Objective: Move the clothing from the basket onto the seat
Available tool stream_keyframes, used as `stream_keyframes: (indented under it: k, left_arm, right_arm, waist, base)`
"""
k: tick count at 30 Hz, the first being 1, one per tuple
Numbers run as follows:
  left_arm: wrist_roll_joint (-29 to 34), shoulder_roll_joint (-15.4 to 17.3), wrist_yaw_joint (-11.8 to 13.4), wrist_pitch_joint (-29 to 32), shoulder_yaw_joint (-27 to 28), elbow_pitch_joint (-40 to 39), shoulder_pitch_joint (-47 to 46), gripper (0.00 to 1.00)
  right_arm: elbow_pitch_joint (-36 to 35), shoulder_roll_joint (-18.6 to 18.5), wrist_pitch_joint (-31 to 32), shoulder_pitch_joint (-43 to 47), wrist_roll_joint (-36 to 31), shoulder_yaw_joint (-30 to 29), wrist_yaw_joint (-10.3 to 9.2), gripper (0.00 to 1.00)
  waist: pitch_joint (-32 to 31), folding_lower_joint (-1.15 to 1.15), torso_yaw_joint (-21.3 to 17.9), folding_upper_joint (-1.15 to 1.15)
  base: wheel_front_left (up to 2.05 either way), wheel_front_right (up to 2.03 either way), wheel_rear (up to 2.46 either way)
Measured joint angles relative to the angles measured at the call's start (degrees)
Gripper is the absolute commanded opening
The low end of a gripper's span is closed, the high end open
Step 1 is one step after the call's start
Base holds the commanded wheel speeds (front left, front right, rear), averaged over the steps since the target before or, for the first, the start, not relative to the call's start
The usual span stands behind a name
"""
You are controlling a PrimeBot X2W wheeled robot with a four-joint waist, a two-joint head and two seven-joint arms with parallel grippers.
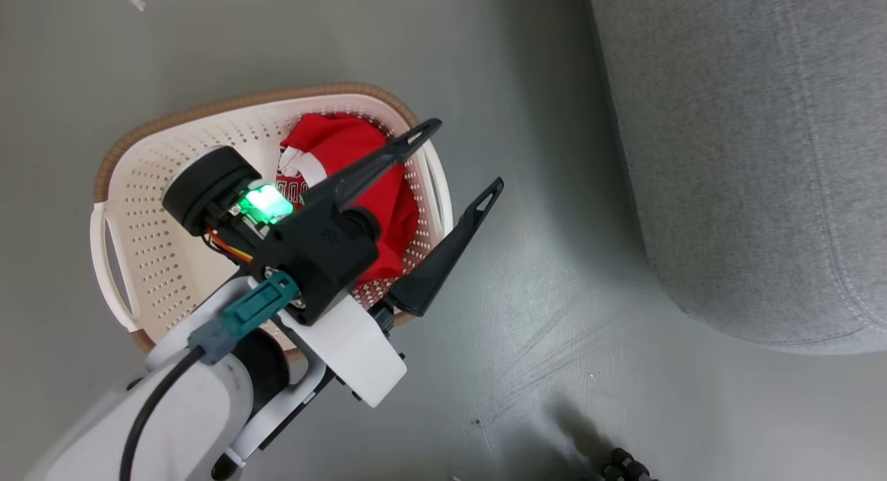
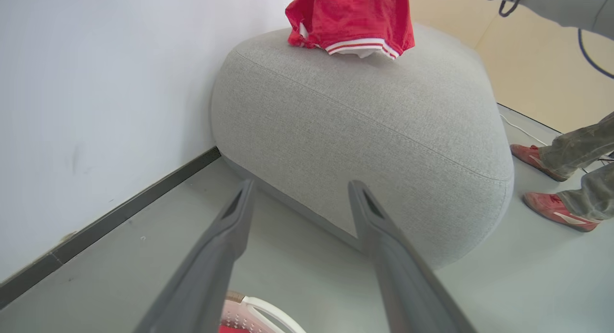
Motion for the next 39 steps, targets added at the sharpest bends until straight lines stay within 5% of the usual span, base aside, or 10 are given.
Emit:
stream_keyframes:
  k: [10,11,12,14,15,16,39]
  left_arm:
    - [0.02,0.57,-0.57,-0.36,0.78,-1.11,-3.04,1.00]
    - [0.02,0.57,-0.85,-0.41,0.78,-1.11,-3.38,1.00]
    - [0.02,0.55,-0.87,-0.54,0.78,-1.10,-3.59,1.00]
    - [0.11,0.77,-1.56,-1.37,0.92,-0.55,-3.80,1.00]
    - [0.23,1.16,-1.72,-1.41,1.11,-0.25,-3.80,1.00]
    - [0.37,1.40,-1.80,-1.44,1.41,0.11,-3.81,1.00]
    - [0.59,2.22,-1.59,-8.32,5.83,4.19,-3.21,1.00]
  right_arm:
    - [4.00,-0.09,2.48,-0.15,0.48,-3.92,0.00,0.00]
    - [4.30,-0.12,2.97,-0.15,0.48,-4.30,0.00,0.08]
    - [4.48,-0.16,3.09,-0.15,0.48,-4.71,0.00,0.38]
    - [5.02,-0.03,3.26,-0.13,0.45,-5.11,0.00,0.57]
    - [5.54,0.49,3.26,-0.12,0.44,-5.04,0.00,0.94]
    - [5.92,1.29,3.26,0.01,0.42,-4.99,0.01,1.00]
    - [2.23,9.72,0.09,7.50,-0.01,-4.98,0.00,1.00]
  waist:
    - [4.03,0.00,1.46,0.00]
    - [4.34,0.00,1.59,0.00]
    - [4.64,0.00,1.73,0.00]
    - [5.05,0.00,2.06,0.00]
    - [5.10,0.00,2.06,0.00]
    - [5.08,0.00,1.99,0.00]
    - [0.89,0.00,0.85,0.00]
  base:
    - [0.00,0.00,0.00]
    - [0.00,0.00,0.00]
    - [0.00,0.00,0.00]
    - [0.00,0.00,0.00]
    - [0.00,0.00,0.00]
    - [0.00,0.00,0.00]
    - [0.00,0.00,0.00]
